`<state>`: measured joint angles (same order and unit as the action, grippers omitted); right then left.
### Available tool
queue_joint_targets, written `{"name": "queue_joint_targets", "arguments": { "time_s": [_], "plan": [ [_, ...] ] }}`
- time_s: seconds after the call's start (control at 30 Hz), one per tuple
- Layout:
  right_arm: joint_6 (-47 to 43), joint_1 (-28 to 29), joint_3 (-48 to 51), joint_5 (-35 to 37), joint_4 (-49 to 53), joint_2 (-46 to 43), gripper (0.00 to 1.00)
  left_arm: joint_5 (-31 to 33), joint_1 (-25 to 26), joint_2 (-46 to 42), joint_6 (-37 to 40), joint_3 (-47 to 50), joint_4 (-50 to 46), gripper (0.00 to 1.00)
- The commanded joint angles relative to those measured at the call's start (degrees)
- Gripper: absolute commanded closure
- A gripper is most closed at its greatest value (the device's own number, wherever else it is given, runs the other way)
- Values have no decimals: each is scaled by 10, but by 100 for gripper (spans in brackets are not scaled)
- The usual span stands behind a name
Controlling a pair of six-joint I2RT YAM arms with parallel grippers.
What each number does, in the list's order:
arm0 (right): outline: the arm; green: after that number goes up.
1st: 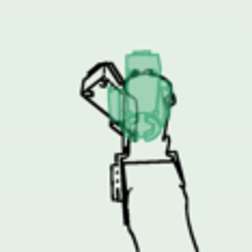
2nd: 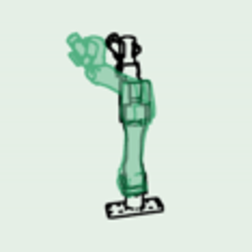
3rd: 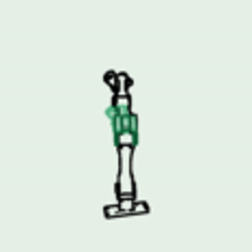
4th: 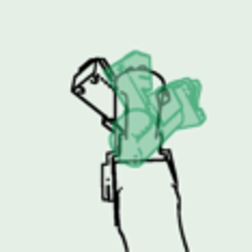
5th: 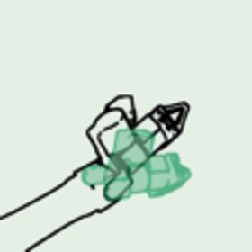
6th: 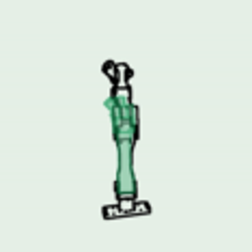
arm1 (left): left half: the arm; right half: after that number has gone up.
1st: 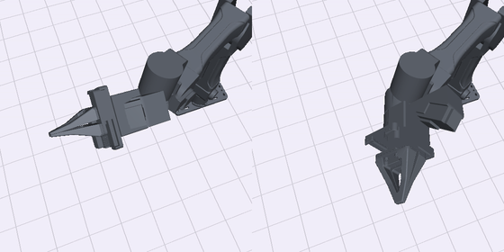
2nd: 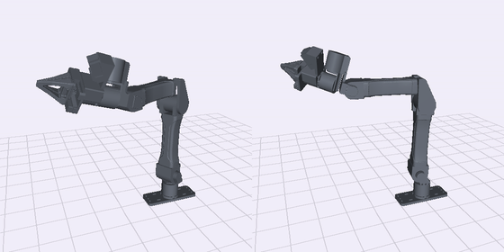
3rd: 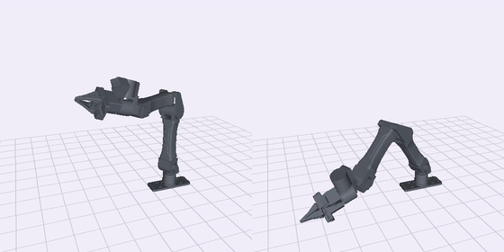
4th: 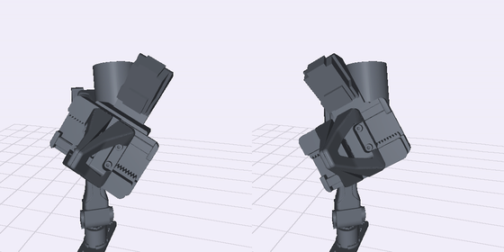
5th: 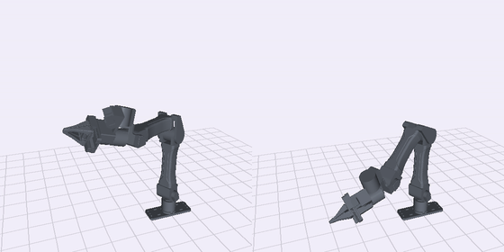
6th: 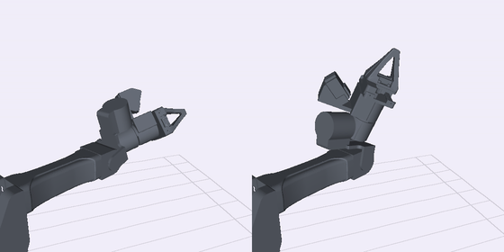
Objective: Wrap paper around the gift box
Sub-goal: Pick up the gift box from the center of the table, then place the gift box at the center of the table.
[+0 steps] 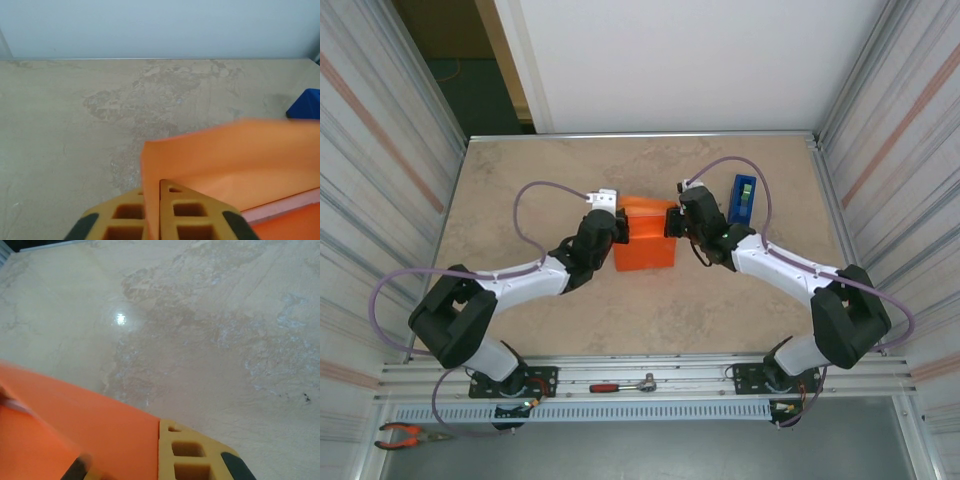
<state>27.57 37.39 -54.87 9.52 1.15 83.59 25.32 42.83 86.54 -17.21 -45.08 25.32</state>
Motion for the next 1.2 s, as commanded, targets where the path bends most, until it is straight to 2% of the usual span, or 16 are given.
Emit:
{"name": "queue_joint_targets", "arguments": {
  "time_s": [0.0,0.37,0.57,1.17],
  "plan": [
    [-19,4,-44,-10,12,8,100,-25,5,7,25,-40,-13,100],
    [-32,-27,-152,-29,69,-6,100,-73,-18,-3,64,-160,-57,100],
    [-34,-39,-165,-40,75,-19,100,-88,-23,-3,77,-195,-68,100],
    [10,-16,-10,-23,10,-24,100,-93,-23,3,20,-62,-3,100]
  ]
}}
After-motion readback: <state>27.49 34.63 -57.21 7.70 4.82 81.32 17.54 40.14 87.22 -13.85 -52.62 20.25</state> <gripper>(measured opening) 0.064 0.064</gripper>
